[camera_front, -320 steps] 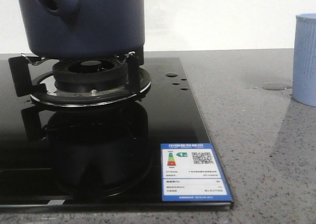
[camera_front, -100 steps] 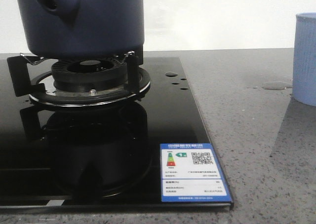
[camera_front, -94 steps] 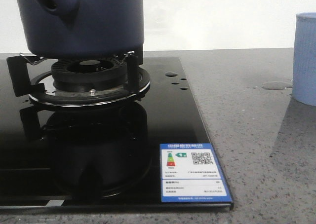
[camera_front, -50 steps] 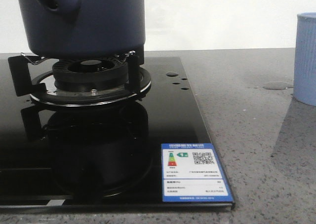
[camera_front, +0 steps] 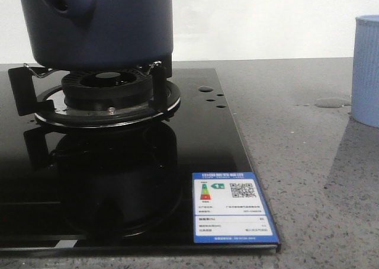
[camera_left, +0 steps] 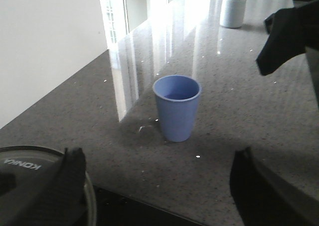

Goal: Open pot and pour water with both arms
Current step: 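Grasp the blue lid knob with the left gripper and lift the lid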

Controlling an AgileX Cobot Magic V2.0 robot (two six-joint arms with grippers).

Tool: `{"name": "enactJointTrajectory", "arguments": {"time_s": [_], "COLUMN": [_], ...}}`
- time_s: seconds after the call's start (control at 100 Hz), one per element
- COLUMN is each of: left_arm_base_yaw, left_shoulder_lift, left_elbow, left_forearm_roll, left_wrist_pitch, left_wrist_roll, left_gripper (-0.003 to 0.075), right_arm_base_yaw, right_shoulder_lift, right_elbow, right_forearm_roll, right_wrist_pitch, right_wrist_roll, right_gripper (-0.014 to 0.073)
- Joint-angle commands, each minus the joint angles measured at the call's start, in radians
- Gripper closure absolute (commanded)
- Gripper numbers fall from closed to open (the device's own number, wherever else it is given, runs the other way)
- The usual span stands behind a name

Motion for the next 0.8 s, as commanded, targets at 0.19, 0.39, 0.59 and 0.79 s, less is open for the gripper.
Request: {"name": "enactJointTrajectory", "arguments": {"time_s": [0.19, 0.39, 0.59, 0.79], "left_arm_base_yaw": [-0.008, -0.008, -0.008, -0.008], "left_shoulder_lift": [0.068, 0.087, 0.144, 0.171], "left_elbow": [-0.115, -0.117, -0.117, -0.117], "left_forearm_roll": [-0.033, 0.019, 0.025, 0.009], "left_wrist_pitch": [-0.251, -0.472, -0.457, -0.498], "left_wrist_roll": [0.003, 0.003, 0.003, 0.003], "left_gripper": [0.0137, 0.0126, 0.0134, 0.0134], "right_arm_base_yaw": [0.004, 0.004, 0.004, 0.004], "right_shoulder_lift": [0.004, 0.004, 0.006, 0.005], "right_elbow": [-0.035, -0.035, -0.035, -0.035], "right_forearm_roll": [0.034, 0.034, 0.034, 0.026], "right_wrist_pitch": [-0.029, -0.029, -0.039, -0.04], "right_wrist_roll": [-0.017, -0.017, -0.017, -0.017], "right_gripper": [-0.0066, -0.0066, -0.0066, -0.006]}}
